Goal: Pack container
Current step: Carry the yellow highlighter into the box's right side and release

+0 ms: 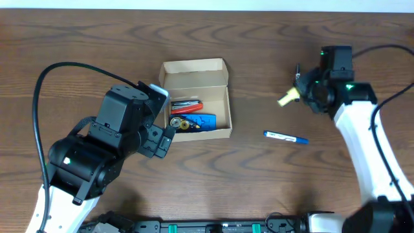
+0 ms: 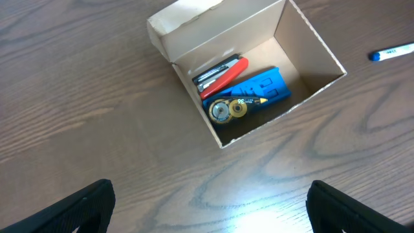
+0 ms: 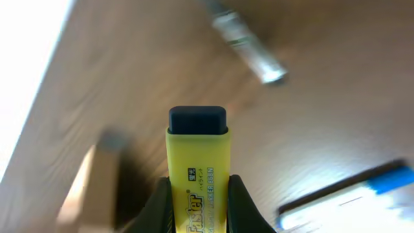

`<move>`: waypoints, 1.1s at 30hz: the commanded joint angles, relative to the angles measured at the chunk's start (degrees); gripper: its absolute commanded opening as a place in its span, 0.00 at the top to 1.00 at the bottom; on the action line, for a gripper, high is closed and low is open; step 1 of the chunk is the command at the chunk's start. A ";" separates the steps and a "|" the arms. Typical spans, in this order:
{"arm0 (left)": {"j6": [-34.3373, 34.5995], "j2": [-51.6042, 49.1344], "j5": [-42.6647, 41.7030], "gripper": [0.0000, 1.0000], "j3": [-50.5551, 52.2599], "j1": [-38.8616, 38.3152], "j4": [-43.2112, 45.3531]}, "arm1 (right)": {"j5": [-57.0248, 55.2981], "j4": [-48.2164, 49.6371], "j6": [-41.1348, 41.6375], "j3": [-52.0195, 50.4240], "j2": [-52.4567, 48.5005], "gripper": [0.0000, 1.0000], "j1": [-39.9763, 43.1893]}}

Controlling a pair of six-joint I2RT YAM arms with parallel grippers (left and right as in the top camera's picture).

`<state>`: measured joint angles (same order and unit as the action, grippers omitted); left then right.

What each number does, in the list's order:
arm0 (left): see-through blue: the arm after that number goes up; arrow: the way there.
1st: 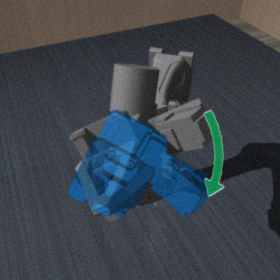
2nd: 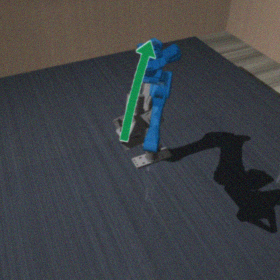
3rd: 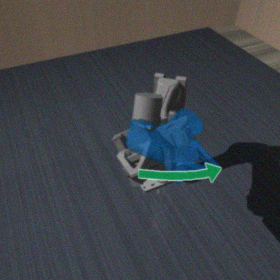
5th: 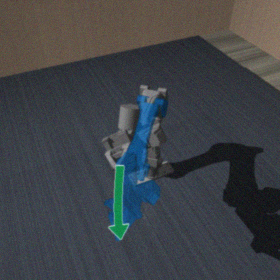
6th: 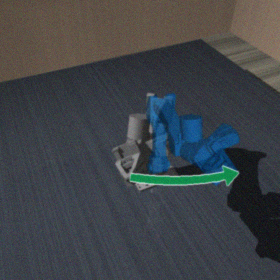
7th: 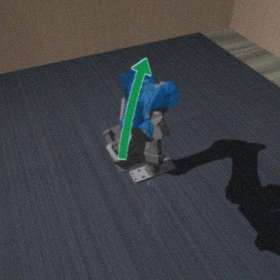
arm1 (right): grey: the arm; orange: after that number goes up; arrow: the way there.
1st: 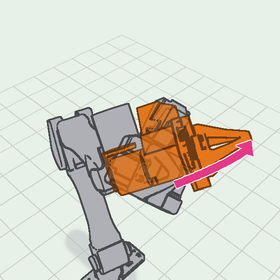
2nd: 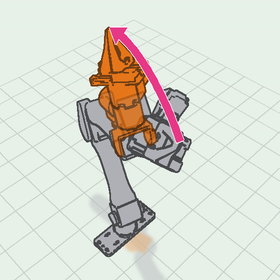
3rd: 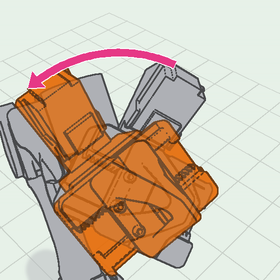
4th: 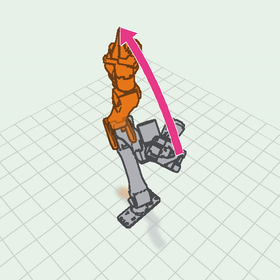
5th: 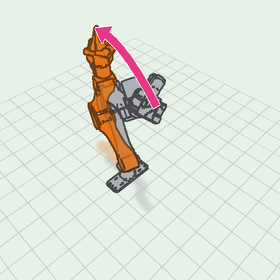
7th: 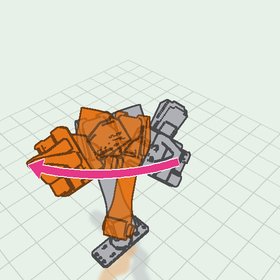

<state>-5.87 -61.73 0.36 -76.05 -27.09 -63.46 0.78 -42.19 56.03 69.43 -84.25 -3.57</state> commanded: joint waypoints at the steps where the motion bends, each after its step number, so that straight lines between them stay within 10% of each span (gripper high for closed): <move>1: -0.37 -0.02 0.02 0.05 -0.28 0.17 -0.20 | 2.12 0.96 -6.01 0.28 1.53 0.98 -6.95; 12: -0.35 -0.02 0.02 0.05 -0.28 0.17 -0.20 | 2.03 3.41 -12.02 2.21 -0.57 0.98 -24.92; 33: -0.35 -0.02 0.02 0.05 -0.28 0.17 -0.20 | -7.13 6.32 -20.55 2.21 -12.26 0.99 -32.13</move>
<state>-5.87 -61.73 0.36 -76.05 -27.09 -63.46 -4.05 -36.29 37.82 70.46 -94.94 -35.33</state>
